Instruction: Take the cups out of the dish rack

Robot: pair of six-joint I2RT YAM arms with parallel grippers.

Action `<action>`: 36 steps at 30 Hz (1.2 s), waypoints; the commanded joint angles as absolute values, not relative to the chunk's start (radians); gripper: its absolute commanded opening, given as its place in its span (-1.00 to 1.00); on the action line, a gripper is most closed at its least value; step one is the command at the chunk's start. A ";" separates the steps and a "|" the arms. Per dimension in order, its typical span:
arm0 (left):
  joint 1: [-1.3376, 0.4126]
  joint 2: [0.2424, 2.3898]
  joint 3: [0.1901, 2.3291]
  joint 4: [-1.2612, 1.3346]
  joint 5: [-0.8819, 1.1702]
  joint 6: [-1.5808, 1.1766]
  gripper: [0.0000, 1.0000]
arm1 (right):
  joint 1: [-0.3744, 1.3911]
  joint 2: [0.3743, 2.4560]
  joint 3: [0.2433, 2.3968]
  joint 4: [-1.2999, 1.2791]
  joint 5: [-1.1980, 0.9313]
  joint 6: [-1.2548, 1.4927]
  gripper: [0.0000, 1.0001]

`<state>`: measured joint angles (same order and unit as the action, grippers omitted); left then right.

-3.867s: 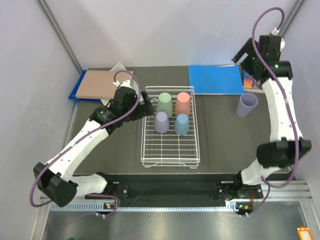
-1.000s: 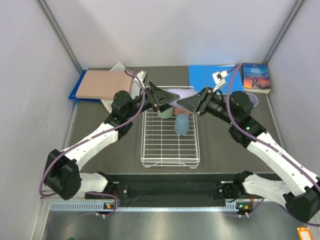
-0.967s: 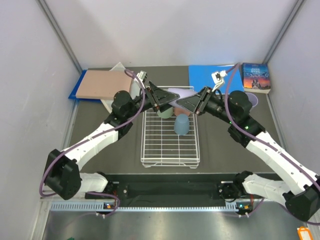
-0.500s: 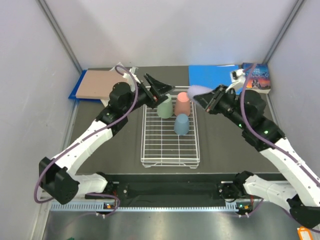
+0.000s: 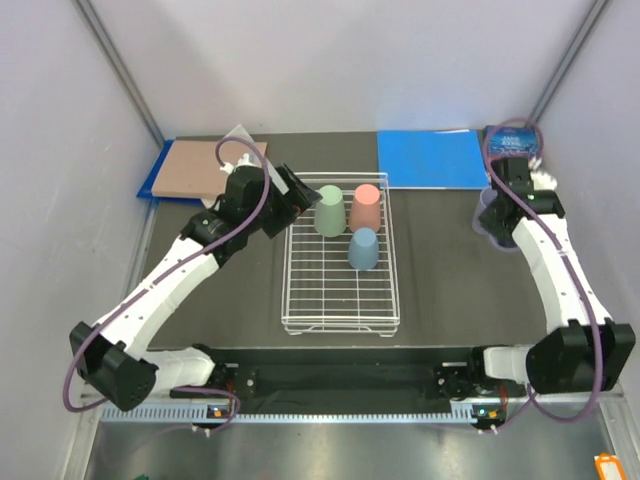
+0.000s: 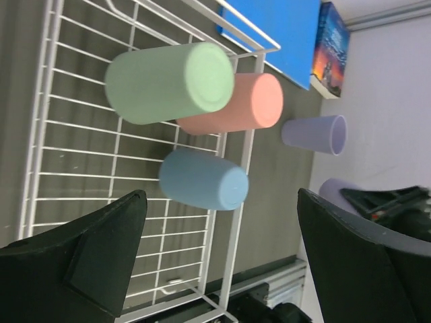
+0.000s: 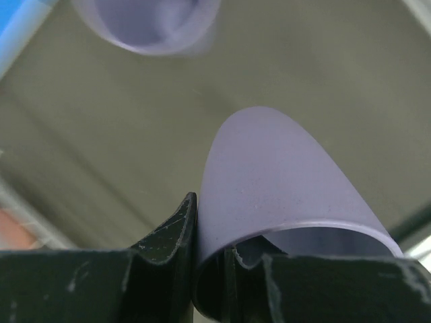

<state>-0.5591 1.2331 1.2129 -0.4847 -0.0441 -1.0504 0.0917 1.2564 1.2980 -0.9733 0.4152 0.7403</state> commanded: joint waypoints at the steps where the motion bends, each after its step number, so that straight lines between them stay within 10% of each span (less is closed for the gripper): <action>1: -0.565 1.158 1.239 -0.590 -0.113 -0.991 0.93 | 0.009 1.255 1.143 -0.965 0.225 0.719 -1.00; 36: -0.561 1.233 1.272 -0.626 -0.146 -0.933 0.96 | -0.121 1.687 1.241 -0.822 0.193 0.681 -0.83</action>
<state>-0.5591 1.2320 1.2259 -0.6422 -0.1387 -0.9600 -0.1074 1.6932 1.2320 -0.8608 0.2054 0.6979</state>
